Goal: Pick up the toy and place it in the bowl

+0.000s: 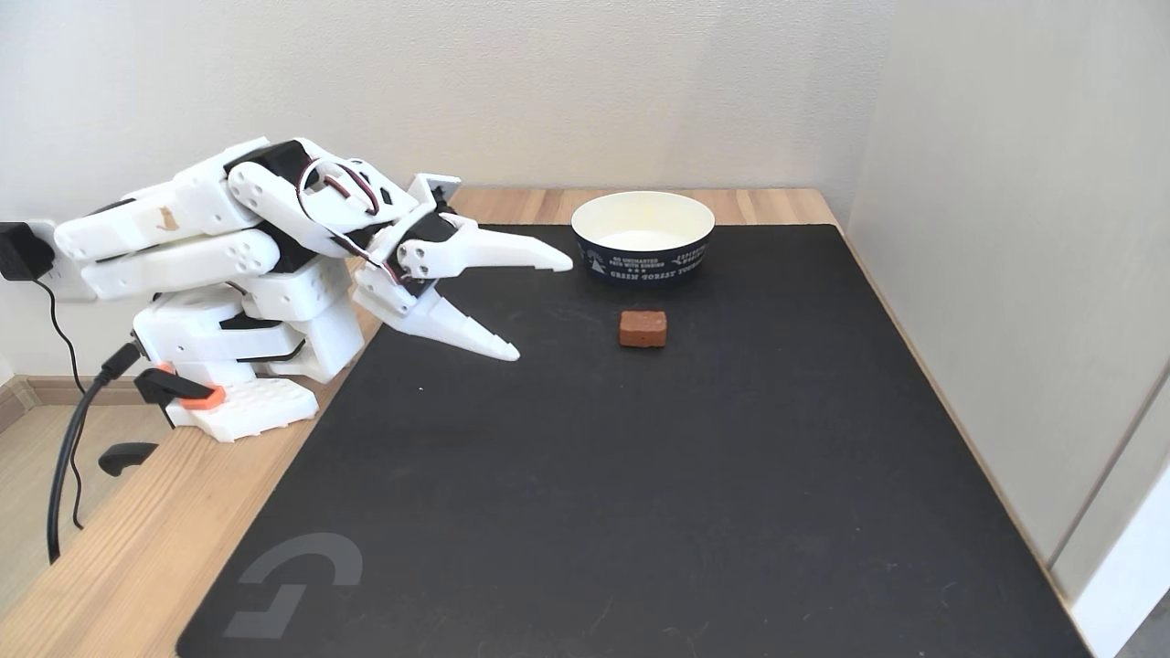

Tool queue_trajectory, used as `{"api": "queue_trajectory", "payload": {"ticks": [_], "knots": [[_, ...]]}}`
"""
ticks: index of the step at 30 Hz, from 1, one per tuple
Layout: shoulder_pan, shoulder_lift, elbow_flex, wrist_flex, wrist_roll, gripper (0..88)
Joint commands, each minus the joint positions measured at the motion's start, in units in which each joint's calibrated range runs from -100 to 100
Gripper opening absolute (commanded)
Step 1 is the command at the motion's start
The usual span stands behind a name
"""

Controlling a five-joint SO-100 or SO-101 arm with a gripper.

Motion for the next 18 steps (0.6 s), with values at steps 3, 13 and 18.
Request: {"api": "queue_trajectory", "payload": {"ticks": [3, 13, 18], "knots": [[-1.39, 6.67, -14.89, 6.98, -2.2, 40.7], [-4.82, 58.53, -60.22, 11.47, -3.82, 40.7], [-12.68, 88.96, -82.31, 12.99, -8.83, 40.7]]}}
